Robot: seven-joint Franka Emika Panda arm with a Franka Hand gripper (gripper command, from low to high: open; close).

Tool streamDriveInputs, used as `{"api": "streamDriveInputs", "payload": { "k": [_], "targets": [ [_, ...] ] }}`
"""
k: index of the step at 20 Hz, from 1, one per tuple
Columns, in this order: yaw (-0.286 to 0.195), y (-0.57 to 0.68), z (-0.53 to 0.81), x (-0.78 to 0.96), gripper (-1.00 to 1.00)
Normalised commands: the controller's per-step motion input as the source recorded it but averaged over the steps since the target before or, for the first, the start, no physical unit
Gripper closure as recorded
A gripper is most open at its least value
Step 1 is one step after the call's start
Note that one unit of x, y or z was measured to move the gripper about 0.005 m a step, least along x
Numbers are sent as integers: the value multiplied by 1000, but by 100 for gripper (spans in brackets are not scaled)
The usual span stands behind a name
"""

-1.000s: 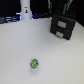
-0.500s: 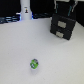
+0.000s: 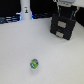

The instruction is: Open the kcup holder, insert the kcup into the holder, and close the kcup holder

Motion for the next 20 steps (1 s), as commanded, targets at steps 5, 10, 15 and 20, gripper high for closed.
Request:
{"api": "streamDriveInputs", "payload": {
  "k": [5,10,15,20],
  "targets": [
    [-119,254,-358,-172,-100],
    [-58,68,-353,-326,-100],
    [-4,3,-397,-401,-100],
    [-1,-2,-400,-407,-100]
  ]
}}
